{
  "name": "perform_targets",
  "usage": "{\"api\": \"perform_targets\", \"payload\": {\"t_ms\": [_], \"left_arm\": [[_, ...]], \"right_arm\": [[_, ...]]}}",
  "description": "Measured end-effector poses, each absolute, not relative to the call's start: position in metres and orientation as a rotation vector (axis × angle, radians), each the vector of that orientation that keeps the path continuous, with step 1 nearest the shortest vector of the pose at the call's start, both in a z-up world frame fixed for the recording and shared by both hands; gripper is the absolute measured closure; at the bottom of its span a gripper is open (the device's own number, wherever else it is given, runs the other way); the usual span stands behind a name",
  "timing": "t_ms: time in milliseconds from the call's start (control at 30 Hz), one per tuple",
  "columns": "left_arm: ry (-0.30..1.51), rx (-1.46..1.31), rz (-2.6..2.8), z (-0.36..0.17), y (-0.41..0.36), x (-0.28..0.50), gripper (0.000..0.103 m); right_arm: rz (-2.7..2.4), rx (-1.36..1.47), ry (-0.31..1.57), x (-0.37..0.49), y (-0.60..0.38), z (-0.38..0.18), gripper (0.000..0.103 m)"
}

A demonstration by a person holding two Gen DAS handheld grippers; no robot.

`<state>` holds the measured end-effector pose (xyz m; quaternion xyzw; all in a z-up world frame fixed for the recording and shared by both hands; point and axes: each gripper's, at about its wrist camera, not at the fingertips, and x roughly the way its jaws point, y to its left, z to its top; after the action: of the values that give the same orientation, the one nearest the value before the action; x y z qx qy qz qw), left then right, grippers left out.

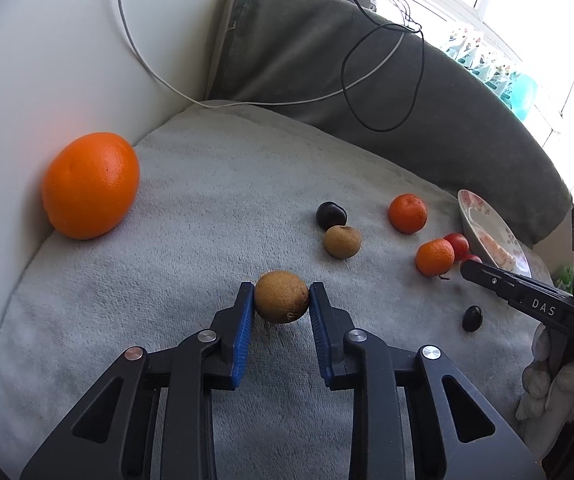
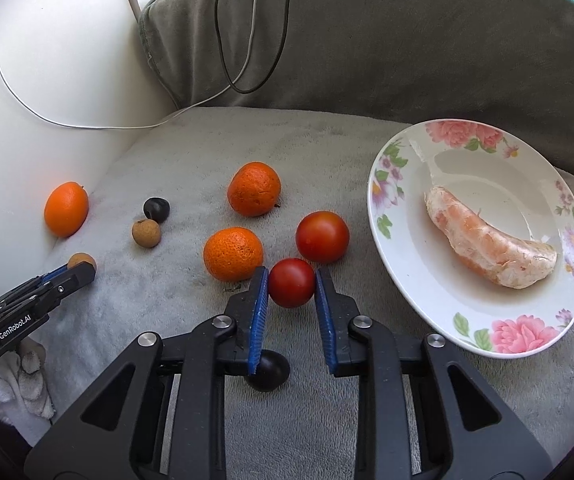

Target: Organize fruits

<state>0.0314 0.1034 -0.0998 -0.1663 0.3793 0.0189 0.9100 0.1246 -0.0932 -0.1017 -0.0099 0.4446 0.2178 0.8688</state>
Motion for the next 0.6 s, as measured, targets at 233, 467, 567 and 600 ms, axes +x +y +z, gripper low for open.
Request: {"api": "perform_targets", "payload": {"t_ms": [233, 467, 567, 600], "left_arm": [[0.758, -0.341, 0.014, -0.09, 0.096, 0.029, 0.077], [0.731, -0.334, -0.037, -0.077, 0.081, 0.03, 0.077], [0.722, -0.322, -0.059, -0.072, 0.072, 0.033, 0.077], [0.719, -0.32, -0.064, -0.071, 0.069, 0.034, 0.077]], "right_arm": [[0.449, 0.003, 0.903, 0.116, -0.106, -0.092, 0.079], [0.433, 0.038, 0.864, 0.109, -0.124, -0.077, 0.079], [0.42, 0.04, 0.845, 0.106, -0.132, -0.071, 0.079], [0.415, 0.042, 0.839, 0.105, -0.136, -0.069, 0.079]]}}
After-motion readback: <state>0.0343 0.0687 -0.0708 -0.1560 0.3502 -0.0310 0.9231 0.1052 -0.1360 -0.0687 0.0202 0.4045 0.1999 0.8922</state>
